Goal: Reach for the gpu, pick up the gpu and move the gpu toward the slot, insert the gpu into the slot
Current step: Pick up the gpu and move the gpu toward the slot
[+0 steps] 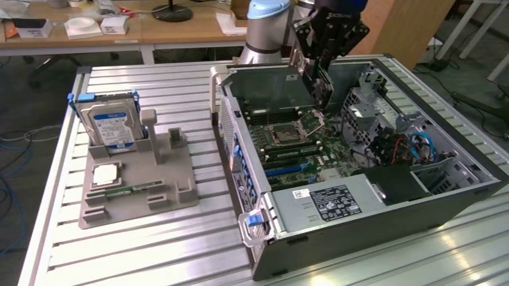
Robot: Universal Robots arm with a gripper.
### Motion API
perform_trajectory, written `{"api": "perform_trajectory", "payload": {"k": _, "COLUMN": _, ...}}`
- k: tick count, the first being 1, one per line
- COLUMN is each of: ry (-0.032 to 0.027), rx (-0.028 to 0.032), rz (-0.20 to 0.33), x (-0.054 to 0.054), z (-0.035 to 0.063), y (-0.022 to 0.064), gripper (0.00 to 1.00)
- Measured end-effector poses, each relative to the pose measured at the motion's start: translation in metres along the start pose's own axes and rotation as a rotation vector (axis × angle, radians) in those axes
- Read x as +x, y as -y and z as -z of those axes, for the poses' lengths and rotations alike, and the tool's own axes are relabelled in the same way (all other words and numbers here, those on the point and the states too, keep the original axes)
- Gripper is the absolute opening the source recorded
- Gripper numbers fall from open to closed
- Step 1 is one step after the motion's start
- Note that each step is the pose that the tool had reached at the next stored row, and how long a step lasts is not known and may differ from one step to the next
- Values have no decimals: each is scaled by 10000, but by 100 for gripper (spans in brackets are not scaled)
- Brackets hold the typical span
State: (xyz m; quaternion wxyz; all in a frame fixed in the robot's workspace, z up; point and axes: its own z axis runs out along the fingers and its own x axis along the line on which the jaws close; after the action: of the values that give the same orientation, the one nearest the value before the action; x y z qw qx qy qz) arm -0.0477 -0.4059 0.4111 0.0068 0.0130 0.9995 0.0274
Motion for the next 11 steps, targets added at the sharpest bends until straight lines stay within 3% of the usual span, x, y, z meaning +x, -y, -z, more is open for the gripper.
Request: {"api": "perform_trajectory", "payload": {"k": 11, "ry": -31, "rx": -6, "rz": 556, "x": -144, "z": -10, "y": -2, "gripper": 26}}
